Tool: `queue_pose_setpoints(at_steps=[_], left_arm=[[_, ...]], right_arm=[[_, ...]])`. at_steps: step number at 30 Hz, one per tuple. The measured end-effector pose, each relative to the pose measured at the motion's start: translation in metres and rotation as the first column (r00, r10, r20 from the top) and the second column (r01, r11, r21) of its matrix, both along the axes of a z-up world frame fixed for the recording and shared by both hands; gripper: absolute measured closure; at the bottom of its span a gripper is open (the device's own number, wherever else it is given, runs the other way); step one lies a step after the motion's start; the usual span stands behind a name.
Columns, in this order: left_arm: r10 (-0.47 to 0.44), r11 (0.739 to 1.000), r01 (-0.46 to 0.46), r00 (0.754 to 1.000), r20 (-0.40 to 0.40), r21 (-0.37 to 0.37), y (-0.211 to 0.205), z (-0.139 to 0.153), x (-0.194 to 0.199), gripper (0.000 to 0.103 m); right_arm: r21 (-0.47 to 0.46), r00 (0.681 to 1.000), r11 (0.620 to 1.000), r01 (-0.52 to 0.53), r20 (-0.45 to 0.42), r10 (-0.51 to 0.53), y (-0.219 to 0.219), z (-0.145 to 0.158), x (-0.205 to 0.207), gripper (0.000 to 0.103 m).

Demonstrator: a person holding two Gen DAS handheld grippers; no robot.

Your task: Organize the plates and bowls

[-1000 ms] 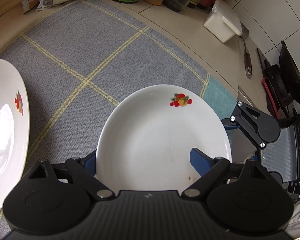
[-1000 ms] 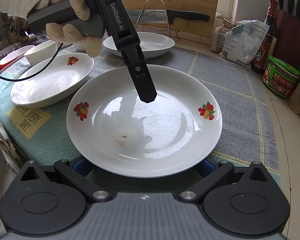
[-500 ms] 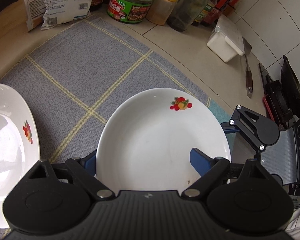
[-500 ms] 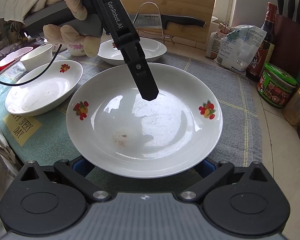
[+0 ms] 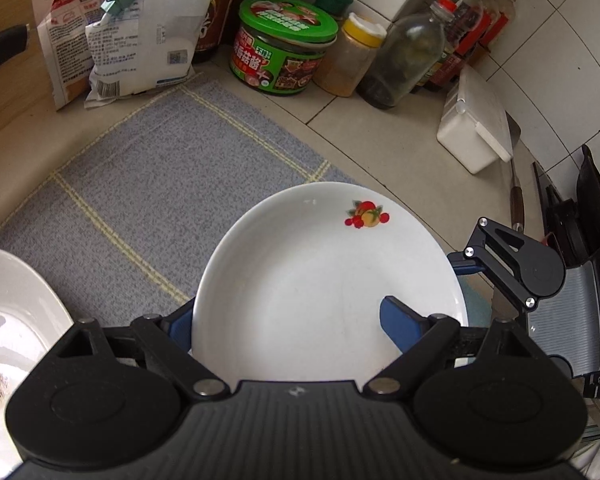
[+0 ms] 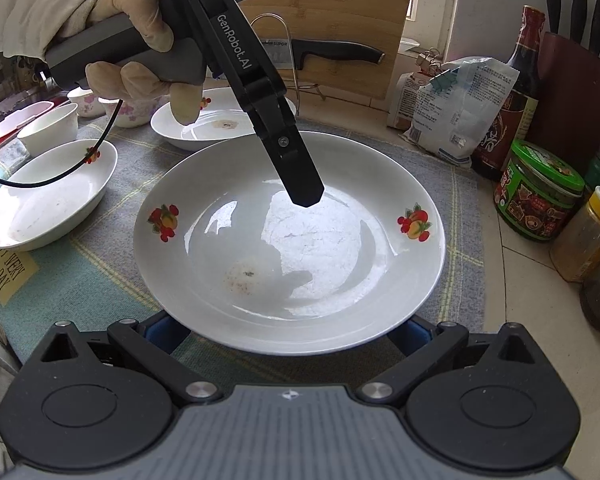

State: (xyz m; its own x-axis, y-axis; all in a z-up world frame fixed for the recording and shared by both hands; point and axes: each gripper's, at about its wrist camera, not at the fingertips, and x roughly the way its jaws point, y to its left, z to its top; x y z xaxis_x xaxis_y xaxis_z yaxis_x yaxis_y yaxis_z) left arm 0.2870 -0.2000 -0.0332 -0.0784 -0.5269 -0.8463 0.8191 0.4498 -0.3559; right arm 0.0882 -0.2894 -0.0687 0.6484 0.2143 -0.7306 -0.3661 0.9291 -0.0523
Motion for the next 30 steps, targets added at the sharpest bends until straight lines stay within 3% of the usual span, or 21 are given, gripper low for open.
queue_pose_setpoints(at_steps=[18,30], left_arm=[[-0.014,1.0,0.015,1.0,0.023,-0.019,-0.045,-0.017,0.032,0.013],[-0.005,1.0,0.005,1.0,0.02,-0.013,-0.055,-0.03,0.038,0.013]], right_arm=[[-0.004,0.999,0.999,0.04,-0.009,-0.04,-0.042,-0.012,0.035,0.0],[-0.022,0.998,0.998,0.058,-0.019,-0.058,-0.052,-0.02,0.043,0.0]])
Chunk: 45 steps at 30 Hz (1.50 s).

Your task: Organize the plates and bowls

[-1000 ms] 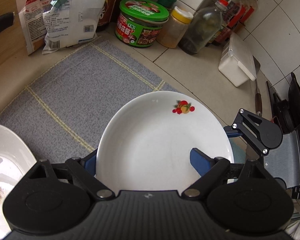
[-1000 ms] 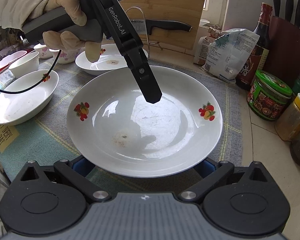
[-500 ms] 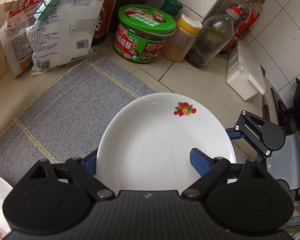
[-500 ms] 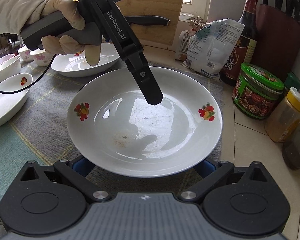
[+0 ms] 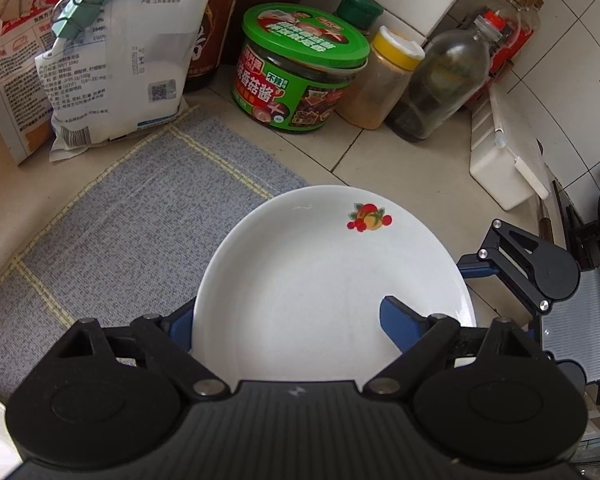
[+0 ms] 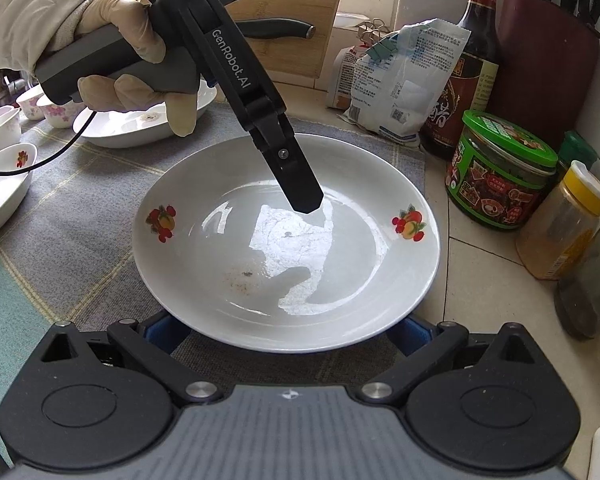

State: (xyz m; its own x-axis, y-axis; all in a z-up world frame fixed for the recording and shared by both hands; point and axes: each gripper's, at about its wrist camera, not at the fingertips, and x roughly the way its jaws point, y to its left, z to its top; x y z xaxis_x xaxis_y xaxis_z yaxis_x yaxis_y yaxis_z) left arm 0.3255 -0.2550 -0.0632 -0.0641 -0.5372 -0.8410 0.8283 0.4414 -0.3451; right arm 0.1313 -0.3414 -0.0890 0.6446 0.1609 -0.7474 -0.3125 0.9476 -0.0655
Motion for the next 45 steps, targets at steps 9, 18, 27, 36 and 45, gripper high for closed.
queue_pose_setpoints(at_steps=[9,18,27,36,45], left_arm=[[-0.004,1.0,0.004,1.0,0.015,0.0,-0.004,-0.003,0.0,0.012],[0.025,1.0,-0.025,0.997,0.072,-0.009,0.006,0.011,-0.009,0.011],[0.079,0.995,-0.068,0.982,0.169,-0.068,0.037,0.053,-0.041,0.009],[0.155,0.983,-0.117,0.945,0.29,-0.144,0.077,0.093,-0.104,0.009],[0.288,0.95,-0.21,0.875,0.389,-0.231,0.121,0.104,-0.162,0.004]], right_arm=[[0.0,1.0,1.0,0.011,0.0,-0.011,-0.001,-0.002,0.0,0.0],[-0.002,1.0,1.0,0.014,-0.004,-0.014,-0.001,0.001,-0.004,0.0],[0.005,0.999,0.999,0.044,0.008,-0.044,0.006,0.017,-0.025,0.0],[0.066,0.993,0.993,0.101,0.06,-0.105,0.032,0.028,-0.058,0.0],[0.157,0.983,0.977,0.147,0.091,-0.163,0.048,0.036,-0.08,0.0]])
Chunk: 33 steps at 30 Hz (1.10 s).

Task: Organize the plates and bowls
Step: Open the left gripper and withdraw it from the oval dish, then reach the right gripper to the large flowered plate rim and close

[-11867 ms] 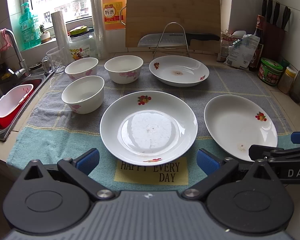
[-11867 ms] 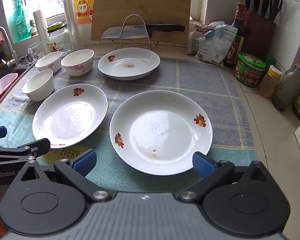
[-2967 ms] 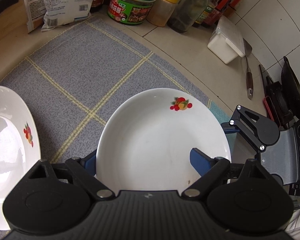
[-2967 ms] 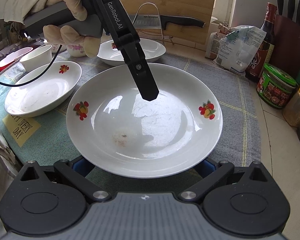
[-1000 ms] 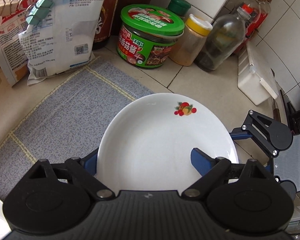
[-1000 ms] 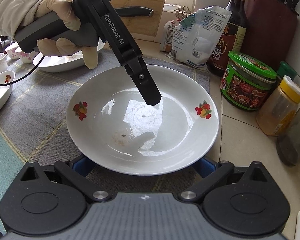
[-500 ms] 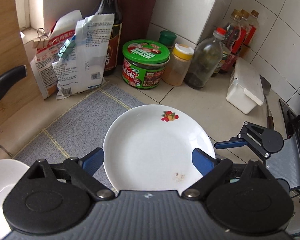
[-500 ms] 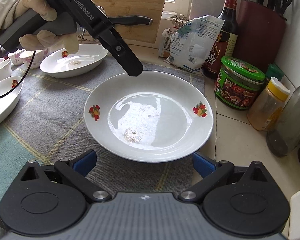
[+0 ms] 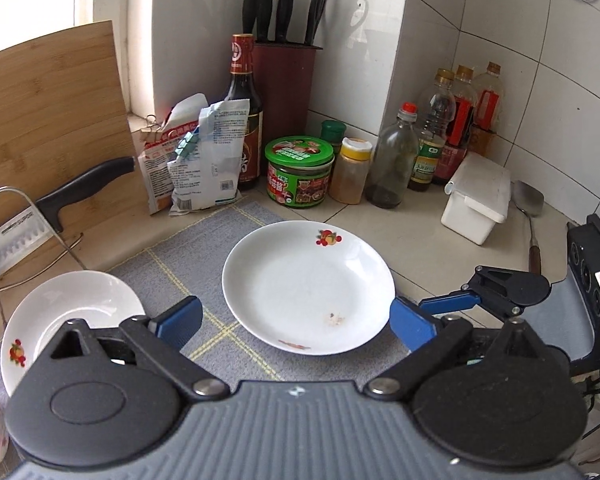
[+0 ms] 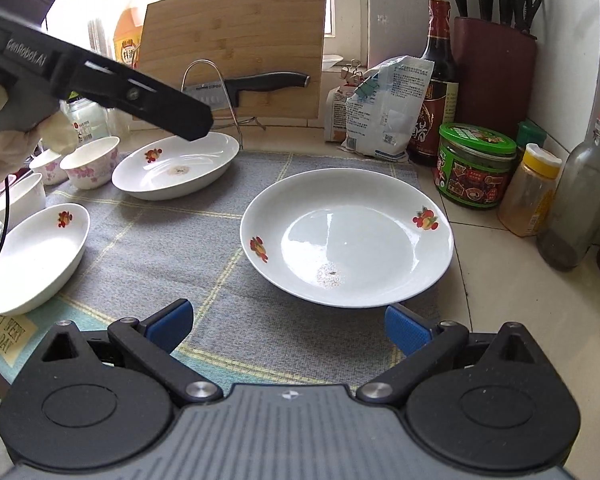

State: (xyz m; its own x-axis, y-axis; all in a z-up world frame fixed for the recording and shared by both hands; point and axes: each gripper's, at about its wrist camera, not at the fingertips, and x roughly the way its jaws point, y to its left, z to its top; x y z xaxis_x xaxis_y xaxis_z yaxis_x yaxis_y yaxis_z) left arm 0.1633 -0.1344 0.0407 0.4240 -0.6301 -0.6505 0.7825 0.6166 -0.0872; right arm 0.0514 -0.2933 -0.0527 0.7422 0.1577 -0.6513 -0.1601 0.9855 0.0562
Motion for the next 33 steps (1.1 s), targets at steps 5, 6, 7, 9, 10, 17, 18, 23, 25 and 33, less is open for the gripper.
queue_pose_setpoints(at_steps=[5,6,7,9,10,17,18,23,25,33], left_arm=[[0.094,0.995,-0.095,0.995,0.027,0.033,0.019,-0.01,-0.028,0.004],[0.109,0.993,-0.111,0.993,0.036,0.044,0.022,-0.011,-0.033,0.004],[0.129,0.99,-0.131,0.99,0.049,0.058,0.026,-0.013,-0.038,0.004],[0.158,0.984,-0.163,0.985,0.066,0.078,0.034,-0.016,-0.049,0.004],[0.172,0.98,-0.178,0.982,0.076,0.084,0.038,-0.017,-0.054,0.004],[0.248,0.961,-0.257,0.964,0.093,0.104,0.065,-0.03,-0.081,0.004],[0.254,0.96,-0.262,0.963,0.085,0.1,0.069,-0.031,-0.082,0.004],[0.27,0.958,-0.275,0.961,0.063,0.081,0.094,-0.036,-0.09,0.004],[0.277,0.956,-0.281,0.959,0.063,0.079,0.106,-0.036,-0.094,0.004],[0.314,0.945,-0.317,0.948,0.049,0.08,0.16,-0.036,-0.105,0.004]], right_arm=[[0.031,1.0,0.999,-0.017,-0.015,0.018,0.007,-0.007,-0.004,0.0],[0.04,0.999,0.999,-0.031,-0.022,0.032,0.009,-0.009,-0.004,0.0],[0.046,0.999,0.998,-0.041,-0.027,0.042,0.011,-0.011,-0.005,0.0],[0.052,0.998,0.997,-0.056,-0.037,0.058,0.017,-0.015,-0.006,0.0],[0.053,0.997,0.997,-0.062,-0.04,0.064,0.02,-0.016,-0.006,0.0],[0.1,0.994,0.991,-0.09,-0.06,0.096,0.039,-0.02,-0.007,0.0],[0.106,0.992,0.989,-0.099,-0.064,0.106,0.042,-0.02,-0.007,0.0],[0.093,0.989,0.989,-0.112,-0.085,0.12,0.062,-0.022,-0.004,0.0],[0.088,0.989,0.991,-0.101,-0.095,0.11,0.071,-0.023,-0.004,0.0],[0.072,0.987,0.992,-0.1,-0.123,0.108,0.115,-0.019,-0.005,0.0]])
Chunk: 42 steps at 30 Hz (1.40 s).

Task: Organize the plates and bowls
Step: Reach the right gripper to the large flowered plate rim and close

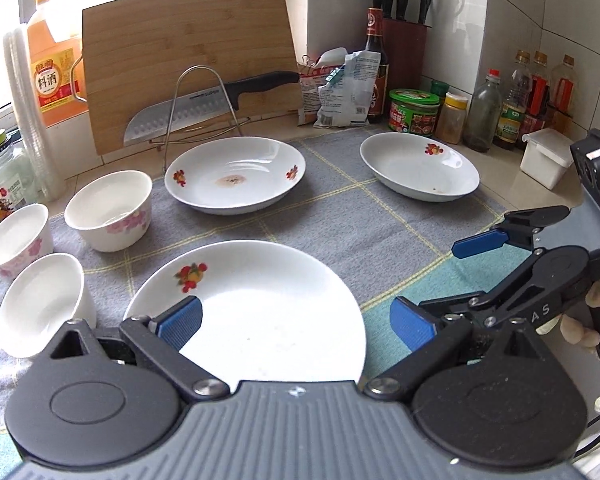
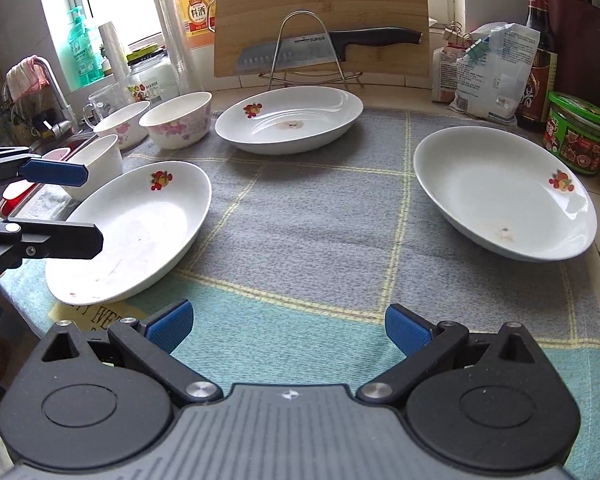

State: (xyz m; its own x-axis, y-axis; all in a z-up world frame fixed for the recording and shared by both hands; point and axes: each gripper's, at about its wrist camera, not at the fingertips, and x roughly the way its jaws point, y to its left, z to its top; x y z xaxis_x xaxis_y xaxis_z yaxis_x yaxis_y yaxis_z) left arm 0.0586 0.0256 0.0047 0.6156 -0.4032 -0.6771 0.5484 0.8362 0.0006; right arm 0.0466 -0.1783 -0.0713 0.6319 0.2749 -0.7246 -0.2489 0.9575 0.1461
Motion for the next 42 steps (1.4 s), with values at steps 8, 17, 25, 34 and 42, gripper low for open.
queue_pose_setpoints(at_steps=[8,17,25,34,42], left_arm=[[0.0,1.0,0.0,1.0,-0.026,0.021,0.051,-0.01,-0.006,0.004],[-0.057,0.997,0.061,0.995,-0.083,0.05,0.084,-0.034,-0.014,0.004],[-0.102,0.993,0.107,0.991,-0.087,0.055,0.085,-0.057,-0.008,0.004],[-0.138,0.989,0.141,0.989,-0.06,0.047,0.08,-0.065,0.004,0.0],[-0.153,0.987,0.155,0.987,-0.046,0.036,0.078,-0.067,0.011,0.0]], right_arm=[[0.031,1.0,1.0,0.004,-0.005,-0.004,0.037,0.008,0.007,0.0],[0.07,0.999,0.998,0.002,-0.038,0.001,0.071,0.01,0.011,0.0],[0.034,0.996,0.999,-0.01,-0.085,0.013,0.095,0.008,0.005,0.0],[0.045,0.989,0.999,-0.004,-0.149,0.011,0.107,0.001,-0.001,0.0],[0.079,0.982,0.997,0.005,-0.19,0.011,0.106,-0.008,0.019,0.0]])
